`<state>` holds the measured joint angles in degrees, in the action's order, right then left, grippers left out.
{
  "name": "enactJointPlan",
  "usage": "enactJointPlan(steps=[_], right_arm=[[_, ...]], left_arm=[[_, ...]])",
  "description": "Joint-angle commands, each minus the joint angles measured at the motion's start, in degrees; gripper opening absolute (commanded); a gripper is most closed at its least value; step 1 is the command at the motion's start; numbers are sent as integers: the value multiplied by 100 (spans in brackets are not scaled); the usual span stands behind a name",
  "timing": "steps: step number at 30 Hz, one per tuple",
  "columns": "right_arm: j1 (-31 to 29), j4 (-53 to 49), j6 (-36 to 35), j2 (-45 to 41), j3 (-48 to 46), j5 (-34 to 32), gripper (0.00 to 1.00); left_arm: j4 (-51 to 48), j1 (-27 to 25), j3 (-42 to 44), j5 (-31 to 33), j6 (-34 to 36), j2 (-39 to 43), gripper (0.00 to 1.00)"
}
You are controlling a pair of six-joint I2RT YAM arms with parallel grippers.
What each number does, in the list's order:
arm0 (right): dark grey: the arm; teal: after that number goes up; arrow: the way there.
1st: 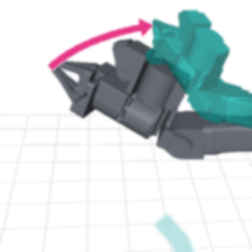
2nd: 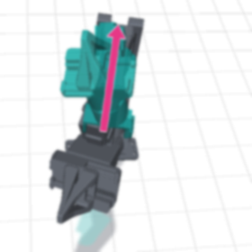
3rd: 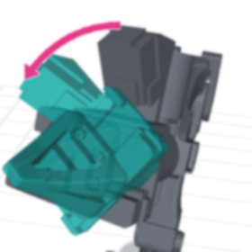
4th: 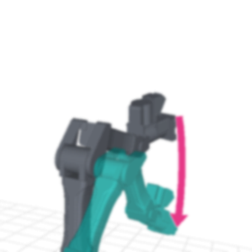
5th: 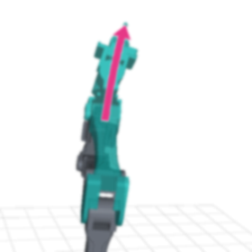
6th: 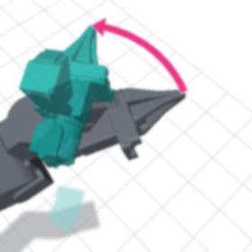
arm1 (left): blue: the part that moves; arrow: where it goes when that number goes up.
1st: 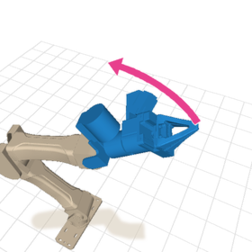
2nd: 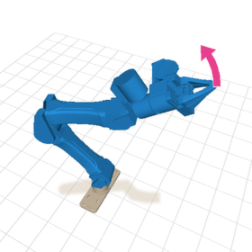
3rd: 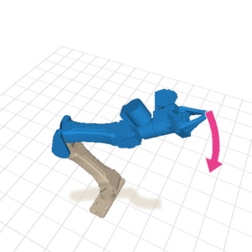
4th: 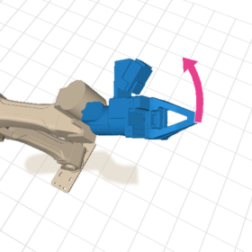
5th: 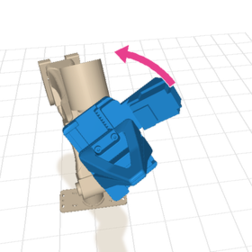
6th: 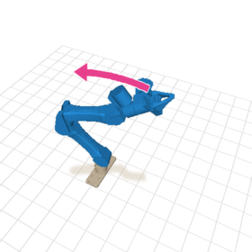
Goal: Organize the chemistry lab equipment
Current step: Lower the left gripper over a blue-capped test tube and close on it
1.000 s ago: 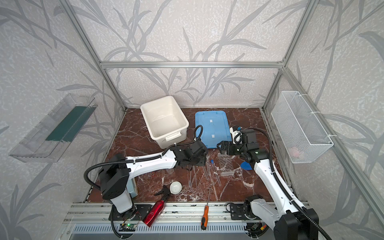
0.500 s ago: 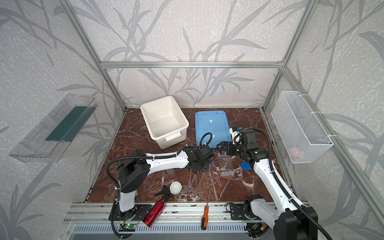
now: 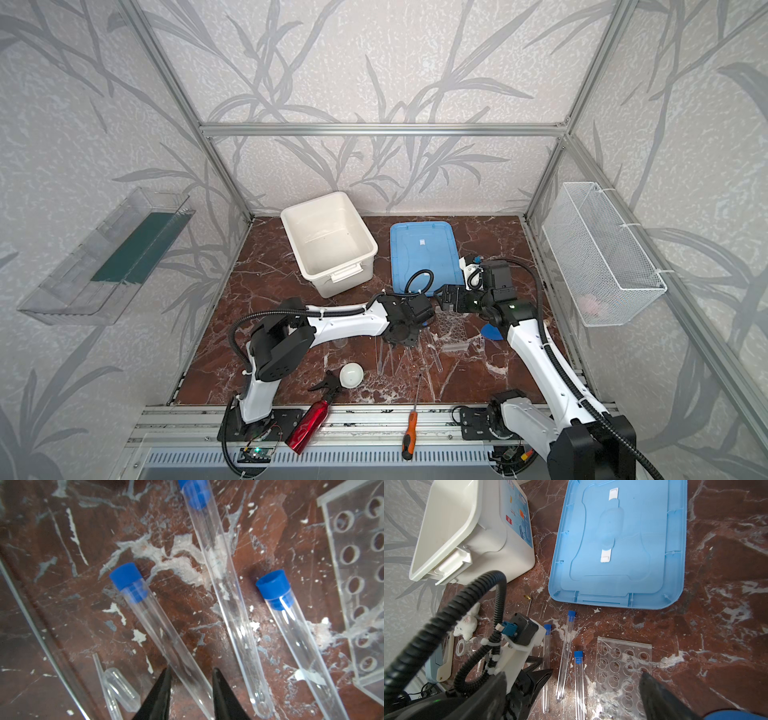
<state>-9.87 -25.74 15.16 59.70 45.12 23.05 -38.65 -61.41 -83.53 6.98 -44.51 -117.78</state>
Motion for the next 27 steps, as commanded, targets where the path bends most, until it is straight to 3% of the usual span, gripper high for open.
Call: enactJointPlan(steps=[1, 14, 20, 27], right_arm=[[-15, 43, -55, -125, -51, 7, 97], [-15, 191, 41, -127, -188, 7, 97], [-15, 200, 58, -195, -249, -35, 97], [-15, 183, 30, -282, -300, -86, 97]], left_arm=[[-399, -95, -85, 270, -2, -12, 34], [-634, -317, 104, -74, -110, 92, 31], [-875, -317, -15, 416, -286, 90, 30], [-340, -315, 233, 496, -172, 350, 25]])
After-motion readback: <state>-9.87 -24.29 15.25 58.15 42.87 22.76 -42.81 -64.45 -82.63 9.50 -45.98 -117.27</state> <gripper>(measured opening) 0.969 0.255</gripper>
